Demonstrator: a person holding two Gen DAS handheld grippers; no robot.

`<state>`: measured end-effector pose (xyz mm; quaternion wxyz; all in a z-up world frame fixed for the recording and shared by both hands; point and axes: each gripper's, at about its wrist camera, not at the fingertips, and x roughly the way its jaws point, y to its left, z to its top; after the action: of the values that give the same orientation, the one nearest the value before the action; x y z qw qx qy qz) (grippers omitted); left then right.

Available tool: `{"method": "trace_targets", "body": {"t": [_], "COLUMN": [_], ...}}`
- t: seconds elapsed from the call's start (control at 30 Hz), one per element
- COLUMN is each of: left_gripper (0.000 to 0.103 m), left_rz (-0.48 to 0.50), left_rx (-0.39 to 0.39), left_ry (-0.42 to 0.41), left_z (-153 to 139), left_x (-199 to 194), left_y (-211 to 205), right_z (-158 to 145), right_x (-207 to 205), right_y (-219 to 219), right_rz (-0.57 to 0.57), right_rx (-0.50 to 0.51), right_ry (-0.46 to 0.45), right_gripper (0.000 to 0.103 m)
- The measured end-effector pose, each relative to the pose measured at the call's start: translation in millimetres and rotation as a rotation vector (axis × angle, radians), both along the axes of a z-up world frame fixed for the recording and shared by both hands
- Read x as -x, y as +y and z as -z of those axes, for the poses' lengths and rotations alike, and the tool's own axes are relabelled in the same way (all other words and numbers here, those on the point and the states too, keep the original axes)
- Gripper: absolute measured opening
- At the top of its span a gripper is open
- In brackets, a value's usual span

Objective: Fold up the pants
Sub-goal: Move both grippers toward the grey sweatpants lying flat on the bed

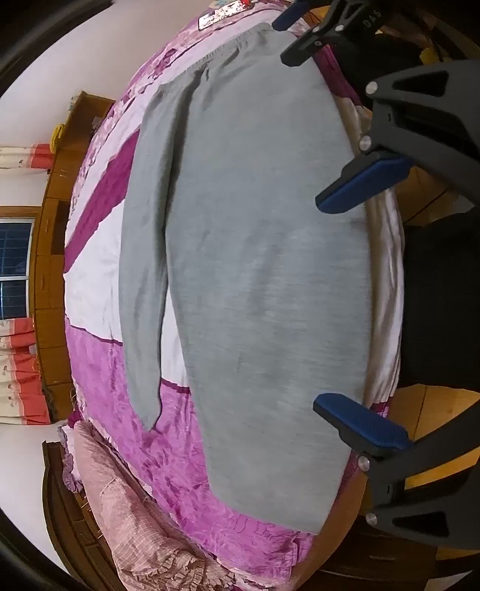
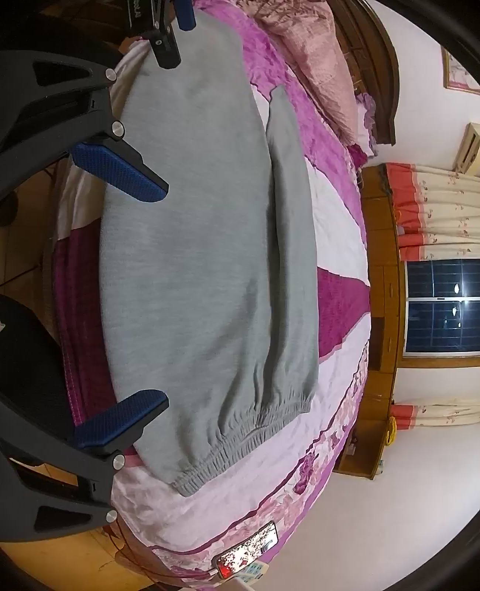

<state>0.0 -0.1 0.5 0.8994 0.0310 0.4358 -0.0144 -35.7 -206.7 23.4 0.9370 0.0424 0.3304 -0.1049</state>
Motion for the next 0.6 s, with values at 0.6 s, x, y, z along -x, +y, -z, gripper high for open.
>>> {"method": "trace_targets", "body": {"t": [0.6], "left_gripper": [0.100], "left_rz": [-0.010], "left_rx": [0.005], "left_ry": [0.005], "left_z": [-2.6], "left_x": [0.5], "left_y": [2.2], "right_z": [-0.7], "right_x": [3.1], "right_y": [1.9], "right_rz": [-0.001], "right_rx": [-0.009], "right_ry": [-0.004], "right_gripper": [0.099]}}
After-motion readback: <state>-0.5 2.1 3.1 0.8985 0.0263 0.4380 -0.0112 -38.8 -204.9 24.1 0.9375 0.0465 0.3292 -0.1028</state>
